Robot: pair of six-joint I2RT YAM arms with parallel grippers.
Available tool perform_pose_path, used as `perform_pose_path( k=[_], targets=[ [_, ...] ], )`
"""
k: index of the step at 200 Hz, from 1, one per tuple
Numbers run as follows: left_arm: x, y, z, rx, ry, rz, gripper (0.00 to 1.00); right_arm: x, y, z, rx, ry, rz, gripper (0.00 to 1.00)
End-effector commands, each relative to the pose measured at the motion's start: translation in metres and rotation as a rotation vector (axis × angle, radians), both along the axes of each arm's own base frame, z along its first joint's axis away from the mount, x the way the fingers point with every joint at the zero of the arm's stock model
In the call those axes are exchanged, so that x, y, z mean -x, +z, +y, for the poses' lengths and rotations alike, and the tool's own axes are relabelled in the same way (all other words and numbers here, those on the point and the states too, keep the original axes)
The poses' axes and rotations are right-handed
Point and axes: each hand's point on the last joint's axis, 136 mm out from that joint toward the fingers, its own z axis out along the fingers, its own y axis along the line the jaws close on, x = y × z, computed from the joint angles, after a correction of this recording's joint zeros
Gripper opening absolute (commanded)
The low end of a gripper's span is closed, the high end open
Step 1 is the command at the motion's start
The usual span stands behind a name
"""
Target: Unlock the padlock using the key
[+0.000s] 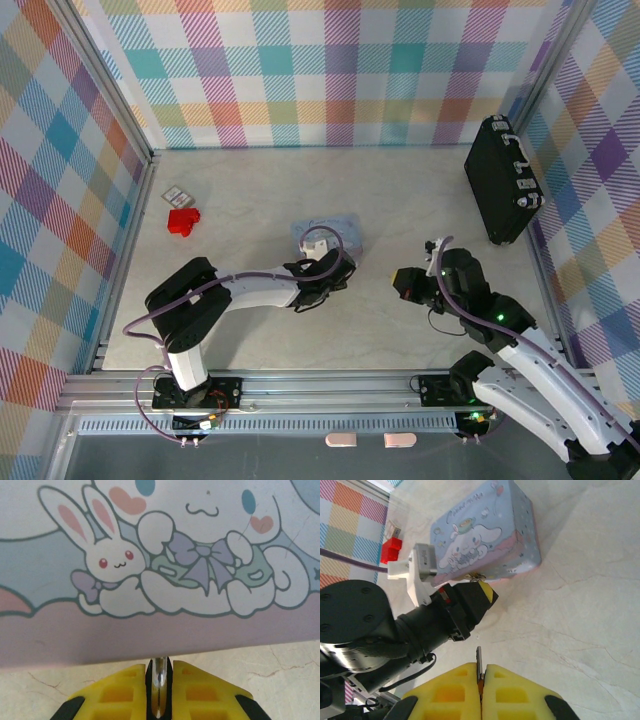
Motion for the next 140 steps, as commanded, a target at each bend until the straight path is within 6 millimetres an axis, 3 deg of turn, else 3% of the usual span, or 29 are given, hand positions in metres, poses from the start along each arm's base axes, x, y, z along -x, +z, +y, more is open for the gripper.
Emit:
perform_pose_path(
  k=[1,62,140],
  targets=[
    [0.011,-0.009,0.003,0.003,-0.036,0.025,0.17,-0.002,0.004,0.007,-0.057,-0.001,0.003,0.00],
    [0.018,-0.014,0.012,0.039,-0.107,-0.067,0.35,-0.002,0.003,0.007,-0.049,0.000,0.014,0.00],
    [0.024,0.005,0.008,0.085,-0.302,-0.229,0.62,-0.006,0.000,0.009,-0.038,-0.005,0.029,0.00]
  ],
)
